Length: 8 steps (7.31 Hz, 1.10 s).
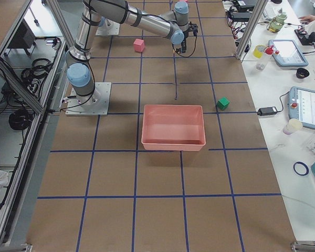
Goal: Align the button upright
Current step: 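Carry the button with the right gripper to the table center, then lower the button onto the table and open the right gripper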
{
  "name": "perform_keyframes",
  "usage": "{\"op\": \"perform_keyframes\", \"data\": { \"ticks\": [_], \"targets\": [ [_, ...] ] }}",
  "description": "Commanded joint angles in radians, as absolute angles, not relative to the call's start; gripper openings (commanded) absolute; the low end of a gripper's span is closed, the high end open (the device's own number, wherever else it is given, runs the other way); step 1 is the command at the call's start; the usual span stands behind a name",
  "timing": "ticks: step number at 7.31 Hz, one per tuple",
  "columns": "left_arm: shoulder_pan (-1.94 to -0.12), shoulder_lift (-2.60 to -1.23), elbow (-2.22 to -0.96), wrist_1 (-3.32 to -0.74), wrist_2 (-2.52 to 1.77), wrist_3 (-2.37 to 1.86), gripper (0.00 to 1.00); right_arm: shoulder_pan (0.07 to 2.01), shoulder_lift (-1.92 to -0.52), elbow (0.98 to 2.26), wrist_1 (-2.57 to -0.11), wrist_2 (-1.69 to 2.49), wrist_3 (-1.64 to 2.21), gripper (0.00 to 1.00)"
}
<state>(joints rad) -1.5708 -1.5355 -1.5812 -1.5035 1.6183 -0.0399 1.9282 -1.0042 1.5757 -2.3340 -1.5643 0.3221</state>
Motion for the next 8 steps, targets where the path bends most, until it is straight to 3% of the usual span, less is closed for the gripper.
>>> {"op": "perform_keyframes", "data": {
  "ticks": [1, 8],
  "targets": [
    [-1.571, -1.536, -1.582, -1.503, 1.618, -0.038, 1.0, 1.931, -0.996, 1.577, -2.349, -1.554, 0.333, 0.0],
    [-1.571, -1.536, -1.582, -1.503, 1.618, -0.038, 1.0, 1.942, -0.976, 1.621, -2.378, -1.543, 0.357, 0.04]
  ]
}}
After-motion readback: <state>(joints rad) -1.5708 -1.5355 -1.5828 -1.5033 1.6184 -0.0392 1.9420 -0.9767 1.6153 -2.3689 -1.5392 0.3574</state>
